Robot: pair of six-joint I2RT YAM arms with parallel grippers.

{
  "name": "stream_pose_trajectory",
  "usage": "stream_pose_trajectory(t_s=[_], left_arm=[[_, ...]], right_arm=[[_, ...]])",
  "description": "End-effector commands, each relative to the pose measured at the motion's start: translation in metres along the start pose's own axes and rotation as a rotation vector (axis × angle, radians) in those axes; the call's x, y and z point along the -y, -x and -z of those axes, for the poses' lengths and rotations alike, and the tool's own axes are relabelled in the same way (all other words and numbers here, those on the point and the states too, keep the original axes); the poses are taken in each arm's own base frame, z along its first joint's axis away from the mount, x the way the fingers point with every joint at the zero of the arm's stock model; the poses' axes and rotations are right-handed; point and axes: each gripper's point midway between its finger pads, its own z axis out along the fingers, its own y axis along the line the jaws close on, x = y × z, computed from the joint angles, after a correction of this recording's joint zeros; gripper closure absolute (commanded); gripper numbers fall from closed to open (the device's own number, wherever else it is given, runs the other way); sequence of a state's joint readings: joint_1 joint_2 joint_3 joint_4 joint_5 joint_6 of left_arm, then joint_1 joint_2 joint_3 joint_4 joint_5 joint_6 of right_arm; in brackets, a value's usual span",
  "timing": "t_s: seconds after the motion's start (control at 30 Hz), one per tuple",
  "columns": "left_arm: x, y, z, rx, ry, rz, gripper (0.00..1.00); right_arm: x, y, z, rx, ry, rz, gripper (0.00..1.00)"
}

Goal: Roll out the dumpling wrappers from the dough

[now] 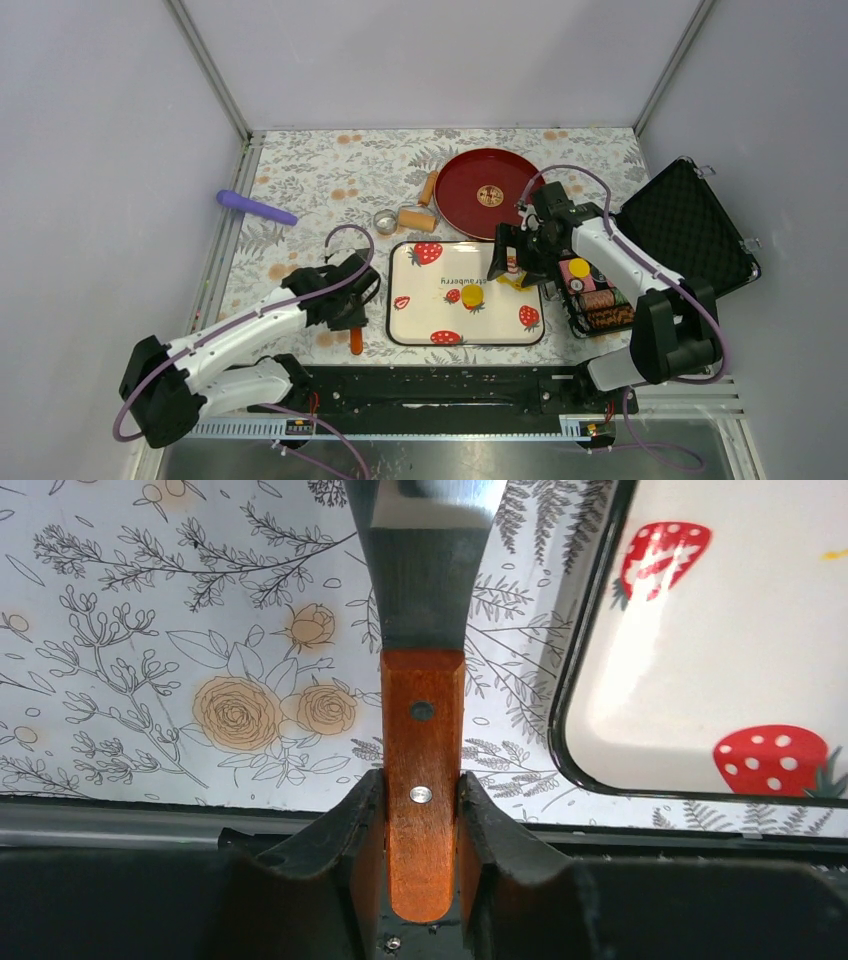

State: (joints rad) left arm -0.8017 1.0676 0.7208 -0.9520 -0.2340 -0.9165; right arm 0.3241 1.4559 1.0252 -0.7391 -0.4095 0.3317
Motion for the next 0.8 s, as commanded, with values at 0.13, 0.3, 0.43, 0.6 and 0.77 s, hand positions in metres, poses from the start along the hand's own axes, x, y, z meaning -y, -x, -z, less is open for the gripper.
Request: stream_pose_trajectory(t_s=[0.13,0.3,0.43,0.6,0.77], left_arm=[[0.018,0.014,0.027,0.073,-0.095,-0.08,1.0],[0.037,0.008,0.034,0.08,-0.158,-0.179,1.0],[0.055,0.0,0.039,0.077,-0.216,-0.276,1.0],[0.075,-0.015,0.043,0.061,-0.231,-0.405,1.0],[0.092,-0.034,0.041,0.021,-0.239,-0.511,1.0]], right_arm=[[0.039,-0.001,0.012,0.069,-0.149,-0.014,0.01],[0.057,-0.008,0.012,0.073,-0.195,-0.046,0.01],[0.071,-0.018,0.009,0.043,-0.249,-0.071,0.01],[0.08,-0.031,0.0,0.01,-0.274,-0.109,0.01],[0.091,-0.041,-0.012,-0.018,-0.296,-0.134,0.06]])
